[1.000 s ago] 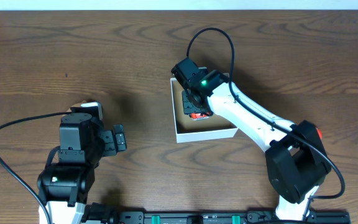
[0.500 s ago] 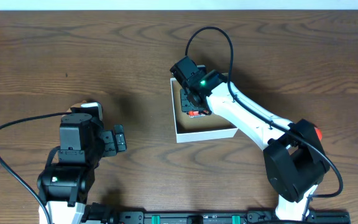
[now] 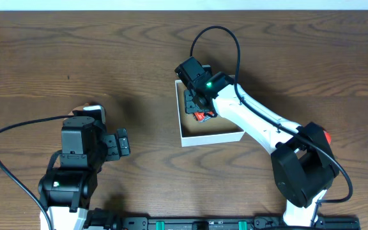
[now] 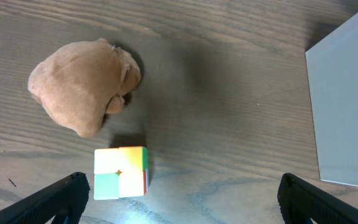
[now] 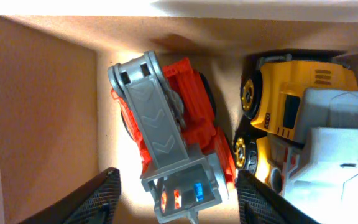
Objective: Pack container
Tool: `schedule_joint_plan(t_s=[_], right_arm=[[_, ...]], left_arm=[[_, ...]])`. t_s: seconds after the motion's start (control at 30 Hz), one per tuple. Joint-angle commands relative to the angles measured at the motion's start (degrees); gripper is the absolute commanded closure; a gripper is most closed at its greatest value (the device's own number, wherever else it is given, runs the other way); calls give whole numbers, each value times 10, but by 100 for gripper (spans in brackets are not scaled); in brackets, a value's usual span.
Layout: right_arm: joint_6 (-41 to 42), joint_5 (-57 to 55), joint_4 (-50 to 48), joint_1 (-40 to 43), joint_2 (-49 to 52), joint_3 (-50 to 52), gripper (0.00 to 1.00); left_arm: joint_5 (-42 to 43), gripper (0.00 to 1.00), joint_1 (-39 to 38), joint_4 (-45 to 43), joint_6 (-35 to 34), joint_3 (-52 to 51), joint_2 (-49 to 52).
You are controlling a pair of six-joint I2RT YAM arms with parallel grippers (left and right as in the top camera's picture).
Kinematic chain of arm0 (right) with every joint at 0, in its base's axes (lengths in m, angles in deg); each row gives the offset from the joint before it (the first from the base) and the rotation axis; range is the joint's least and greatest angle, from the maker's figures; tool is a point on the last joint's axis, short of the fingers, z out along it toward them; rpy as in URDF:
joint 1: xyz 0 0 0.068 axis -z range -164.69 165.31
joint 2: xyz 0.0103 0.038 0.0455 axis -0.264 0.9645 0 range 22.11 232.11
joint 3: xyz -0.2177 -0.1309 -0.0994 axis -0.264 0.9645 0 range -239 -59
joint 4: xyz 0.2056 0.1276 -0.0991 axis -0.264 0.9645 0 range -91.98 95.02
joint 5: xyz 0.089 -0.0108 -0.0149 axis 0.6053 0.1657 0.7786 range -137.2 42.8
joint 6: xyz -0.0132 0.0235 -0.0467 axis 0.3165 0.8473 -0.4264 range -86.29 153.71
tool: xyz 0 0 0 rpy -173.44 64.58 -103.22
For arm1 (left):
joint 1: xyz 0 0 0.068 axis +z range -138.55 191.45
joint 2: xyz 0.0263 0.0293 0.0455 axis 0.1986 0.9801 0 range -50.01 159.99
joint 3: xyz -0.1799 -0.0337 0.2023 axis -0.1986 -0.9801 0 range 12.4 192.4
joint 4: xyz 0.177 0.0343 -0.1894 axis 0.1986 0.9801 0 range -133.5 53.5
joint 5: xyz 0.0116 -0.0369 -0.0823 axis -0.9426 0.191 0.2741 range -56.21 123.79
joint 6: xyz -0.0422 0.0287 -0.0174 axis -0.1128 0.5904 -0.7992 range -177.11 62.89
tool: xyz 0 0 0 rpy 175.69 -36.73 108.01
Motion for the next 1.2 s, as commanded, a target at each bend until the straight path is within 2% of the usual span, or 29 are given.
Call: schedule_joint_plan(t_s=[0.0,0.17,0.37,0.5,0.6,0.73,1.07,1.17], right_arm=[[-3,-15,-2,4,5,-9,43],[-3,-22,-1,4,2,-10,54],[-6,-52,-2,3,-24,-10,58],[-50,-50,-11,1,-42,-10,64],[-116,-35,-25,-9,-49,-10,68],[-163,-36,-34,-26,-50,-10,78],[-167,-38,-35,-40,-50,-10,77],[-166,-38,-30,-38,-49,-10,79]], left_arm=[[-1,2,-1,4,-4,14,0],[-1,2,-1,4,-4,14,0],[-1,2,-1,4,-4,14,0],[-1,2,-1,4,-4,14,0],[-1,2,-1,4,-4,14,0],[-1,2,-1,4,-4,14,0],[-1,2,-1,5,-4,14,0],[-1,2,-1,9,-4,14,0]])
